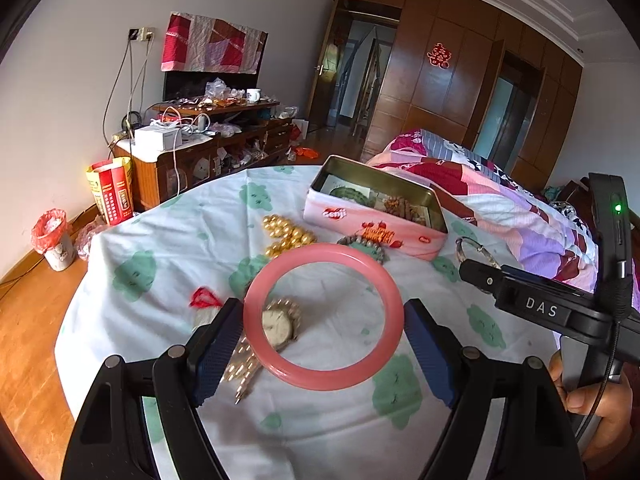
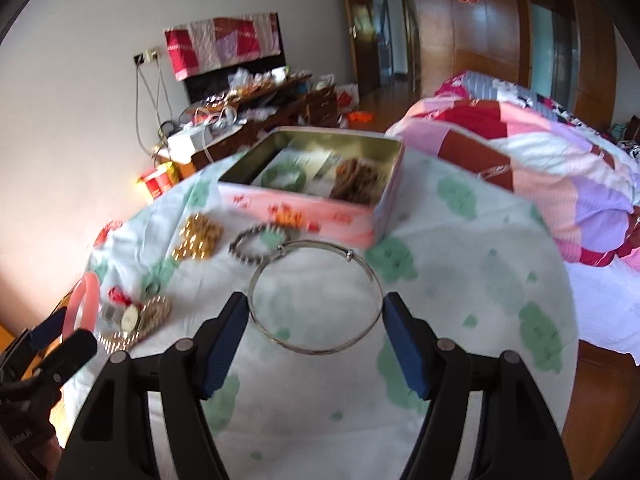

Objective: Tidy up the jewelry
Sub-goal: 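Lower both bangles into the pink tin while both grippers open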

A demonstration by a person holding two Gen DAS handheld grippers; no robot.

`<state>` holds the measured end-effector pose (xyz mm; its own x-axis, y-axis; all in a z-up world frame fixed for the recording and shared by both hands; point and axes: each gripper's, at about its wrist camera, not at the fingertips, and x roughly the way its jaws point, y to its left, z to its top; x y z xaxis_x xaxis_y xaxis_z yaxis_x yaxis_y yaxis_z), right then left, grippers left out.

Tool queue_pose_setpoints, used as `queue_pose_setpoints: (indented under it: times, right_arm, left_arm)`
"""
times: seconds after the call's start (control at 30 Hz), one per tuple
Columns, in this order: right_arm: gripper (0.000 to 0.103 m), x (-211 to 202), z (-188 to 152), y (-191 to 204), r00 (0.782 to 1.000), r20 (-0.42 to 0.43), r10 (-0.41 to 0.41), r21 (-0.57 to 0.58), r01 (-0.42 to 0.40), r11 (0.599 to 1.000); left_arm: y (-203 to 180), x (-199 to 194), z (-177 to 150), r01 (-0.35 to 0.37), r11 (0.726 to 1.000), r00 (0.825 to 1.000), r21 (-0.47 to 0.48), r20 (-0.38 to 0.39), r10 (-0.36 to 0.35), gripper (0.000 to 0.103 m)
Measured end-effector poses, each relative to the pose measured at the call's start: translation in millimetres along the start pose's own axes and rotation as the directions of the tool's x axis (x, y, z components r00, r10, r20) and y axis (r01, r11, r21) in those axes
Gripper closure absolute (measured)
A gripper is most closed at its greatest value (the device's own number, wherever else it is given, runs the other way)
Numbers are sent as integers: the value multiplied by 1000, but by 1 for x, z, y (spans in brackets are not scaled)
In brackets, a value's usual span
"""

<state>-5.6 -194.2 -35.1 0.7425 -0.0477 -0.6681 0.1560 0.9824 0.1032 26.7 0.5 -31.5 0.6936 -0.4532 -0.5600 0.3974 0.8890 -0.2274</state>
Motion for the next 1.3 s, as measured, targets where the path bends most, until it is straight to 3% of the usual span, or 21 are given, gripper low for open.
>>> queue_pose_setpoints:
  times: [0.2,0.4,0.7,1.03,1.3]
  right_arm:
    - [31,15,21,-12,999,50,-17,54,15,998]
    - [31,28,50,-25,991,119,-54,91,43,995]
    - [31,72,87,-44,976,174,-132,132,109,985]
    - [31,122,109,-45,977,167,-131,105,114,988]
    - [31,131,103,-49,985,133,-111,60,103,993]
  left_arm:
    - [-17,28,26,-7,998,999,55,33,5,22]
    - [-20,66,56,-13,1000,997,27,72,11,22]
    - [-28,125,85,-14,998,996,56,88,9,22]
    - [-25,182,103,-33,999,999,-3,15,33,22]
    - [-30,184,100,-16,999,1000,45,12,16,22]
